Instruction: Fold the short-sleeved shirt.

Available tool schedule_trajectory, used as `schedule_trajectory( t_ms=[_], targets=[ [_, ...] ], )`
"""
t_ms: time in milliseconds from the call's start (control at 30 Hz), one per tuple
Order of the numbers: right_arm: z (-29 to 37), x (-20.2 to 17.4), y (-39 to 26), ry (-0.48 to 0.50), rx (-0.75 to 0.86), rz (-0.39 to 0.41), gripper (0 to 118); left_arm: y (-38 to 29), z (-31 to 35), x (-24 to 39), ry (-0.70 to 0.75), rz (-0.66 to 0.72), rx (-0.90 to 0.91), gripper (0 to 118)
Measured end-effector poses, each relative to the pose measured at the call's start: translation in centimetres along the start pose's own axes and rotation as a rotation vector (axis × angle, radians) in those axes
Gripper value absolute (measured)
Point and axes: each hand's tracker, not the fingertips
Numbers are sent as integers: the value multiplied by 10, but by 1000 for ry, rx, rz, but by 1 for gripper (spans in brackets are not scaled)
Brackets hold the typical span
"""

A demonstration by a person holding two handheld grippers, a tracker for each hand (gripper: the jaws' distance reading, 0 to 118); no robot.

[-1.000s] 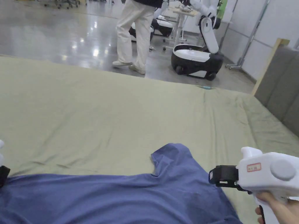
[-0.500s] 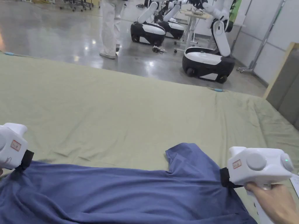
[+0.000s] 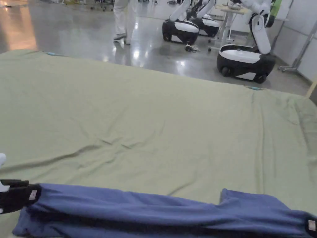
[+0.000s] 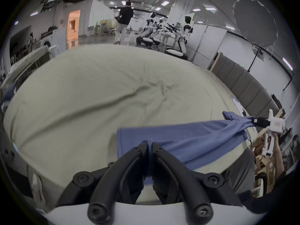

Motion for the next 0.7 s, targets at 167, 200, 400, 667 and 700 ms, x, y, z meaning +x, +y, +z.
schedule_trajectory(
  t_ms=[167,200,400,667,700],
  targets=[
    [-17,5,-38,-36,-67,4,5,-34,-9,-16,8,66,-33,7],
    [-20,-4,-42,-41,-88,5,5,-36,-12,-17,-3,76,-31,7],
    [-26,-13,-54,-78,-70,78,54,-28,-8,-9,23,26,46,59],
    [33,-44,-14,-100,211,58,69,14,52,50,57,-136,360,62],
    [40,-52,-9,-68,260,45,69,16,57,60,79,-128,399,62]
  ],
)
